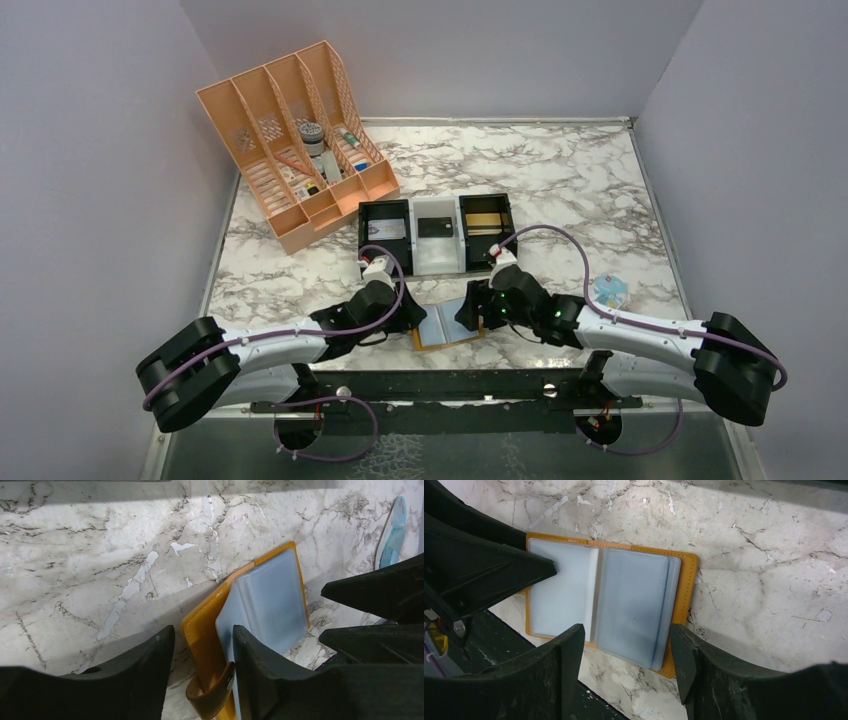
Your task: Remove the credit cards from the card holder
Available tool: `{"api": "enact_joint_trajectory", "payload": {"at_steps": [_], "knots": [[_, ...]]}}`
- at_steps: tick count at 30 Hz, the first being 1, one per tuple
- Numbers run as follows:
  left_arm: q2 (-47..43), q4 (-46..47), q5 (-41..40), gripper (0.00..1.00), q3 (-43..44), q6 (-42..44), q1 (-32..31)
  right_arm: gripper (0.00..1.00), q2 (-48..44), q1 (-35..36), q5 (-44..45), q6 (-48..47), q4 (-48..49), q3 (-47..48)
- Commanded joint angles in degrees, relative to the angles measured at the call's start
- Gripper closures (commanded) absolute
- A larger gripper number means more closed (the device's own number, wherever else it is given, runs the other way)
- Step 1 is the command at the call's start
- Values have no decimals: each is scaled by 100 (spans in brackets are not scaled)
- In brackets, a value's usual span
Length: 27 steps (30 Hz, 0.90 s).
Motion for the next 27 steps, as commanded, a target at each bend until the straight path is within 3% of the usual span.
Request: {"api": "enact_joint_trajectory", "payload": {"at_steps": [1, 11, 27], "knots": [[0, -6, -197, 54, 75, 75, -47, 36, 4, 4, -19, 98, 129, -58], [-23, 129, -77, 63, 17, 137, -65, 38, 78, 6, -52, 74, 123, 49], [116, 141, 19, 66, 68, 252, -65, 56, 538, 6, -442, 10, 433, 88]]}}
